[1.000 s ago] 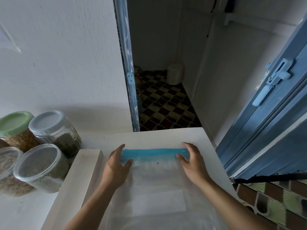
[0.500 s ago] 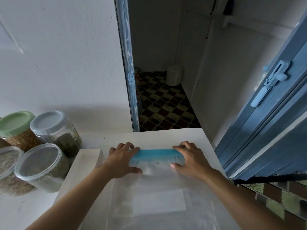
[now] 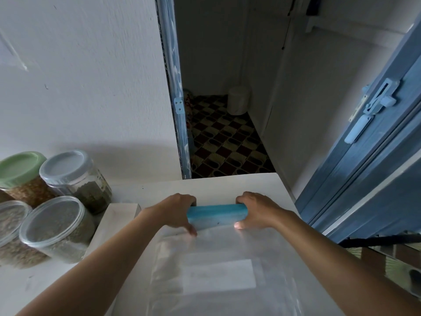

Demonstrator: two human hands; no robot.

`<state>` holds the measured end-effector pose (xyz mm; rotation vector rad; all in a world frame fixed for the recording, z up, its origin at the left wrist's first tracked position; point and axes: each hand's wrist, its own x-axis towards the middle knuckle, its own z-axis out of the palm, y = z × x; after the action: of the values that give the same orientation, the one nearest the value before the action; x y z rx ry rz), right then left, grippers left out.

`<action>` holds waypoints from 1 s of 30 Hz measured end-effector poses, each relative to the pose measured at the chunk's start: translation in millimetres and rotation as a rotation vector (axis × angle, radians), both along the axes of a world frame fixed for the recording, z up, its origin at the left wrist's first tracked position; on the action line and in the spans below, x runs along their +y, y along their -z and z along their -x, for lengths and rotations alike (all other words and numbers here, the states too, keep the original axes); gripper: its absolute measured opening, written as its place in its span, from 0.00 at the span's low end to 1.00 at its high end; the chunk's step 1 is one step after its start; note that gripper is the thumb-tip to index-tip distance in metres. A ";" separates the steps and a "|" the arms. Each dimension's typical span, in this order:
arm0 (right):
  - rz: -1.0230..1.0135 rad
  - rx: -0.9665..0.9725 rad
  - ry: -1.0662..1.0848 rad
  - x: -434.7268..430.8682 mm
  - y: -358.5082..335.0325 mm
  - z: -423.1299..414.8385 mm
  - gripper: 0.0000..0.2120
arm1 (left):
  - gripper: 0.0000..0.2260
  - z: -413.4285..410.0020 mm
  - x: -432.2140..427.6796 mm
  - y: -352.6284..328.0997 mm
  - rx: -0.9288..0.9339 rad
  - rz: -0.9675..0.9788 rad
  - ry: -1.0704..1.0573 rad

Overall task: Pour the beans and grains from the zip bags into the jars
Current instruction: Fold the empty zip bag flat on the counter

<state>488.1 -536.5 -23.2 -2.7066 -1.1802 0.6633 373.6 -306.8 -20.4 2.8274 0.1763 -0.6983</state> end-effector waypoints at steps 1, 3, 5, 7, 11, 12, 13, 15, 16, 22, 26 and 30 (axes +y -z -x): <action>-0.002 0.018 0.002 0.4 -1.0 -0.5 0.18 | 0.32 -0.6 -0.9 -1.0 -0.002 -0.001 0.012; 0.002 0.057 0.018 -0.2 -3.6 -3.0 0.17 | 0.34 -0.3 -0.2 0.0 -0.016 -0.009 0.036; 0.029 0.100 0.013 -1.1 -7.8 -4.0 0.18 | 0.38 2.2 1.1 1.9 -0.001 0.029 0.040; 0.041 0.118 -0.009 -2.3 -9.9 -4.1 0.19 | 0.38 5.0 1.7 1.8 0.025 0.070 0.048; -0.050 0.108 -0.034 -5.9 -20.2 -2.8 0.15 | 0.40 9.8 9.5 -14.1 0.002 0.139 0.028; -0.067 0.103 -0.035 -6.9 -25.3 -3.0 0.13 | 0.42 10.8 14.2 -19.6 -0.016 0.146 0.033; -0.081 0.104 -0.032 -7.4 -33.2 -1.6 0.13 | 0.41 12.0 18.5 -24.6 -0.043 0.142 0.053; -0.096 0.092 -0.048 -6.6 -46.6 0.4 0.14 | 0.28 14.4 22.7 -34.0 -0.117 0.118 0.111; -0.103 0.090 -0.054 -6.0 -50.2 0.7 0.14 | 0.21 15.5 23.0 -38.1 -0.159 0.111 0.133; -0.070 0.119 -0.004 -8.8 -59.2 16.0 0.20 | 0.11 28.3 17.3 -50.6 -0.237 0.145 0.178; -0.164 -0.015 -0.016 -11.8 -72.5 26.8 0.08 | 0.07 42.0 15.8 -68.5 -0.240 0.074 0.183; -0.517 -0.406 0.007 -14.6 -103.1 33.1 0.05 | 0.09 56.0 10.3 -131.4 -0.506 -0.077 0.110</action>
<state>455.0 -551.1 79.9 -2.4416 -1.2055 -0.1948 317.5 -296.5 110.9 2.9942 -0.0393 0.0223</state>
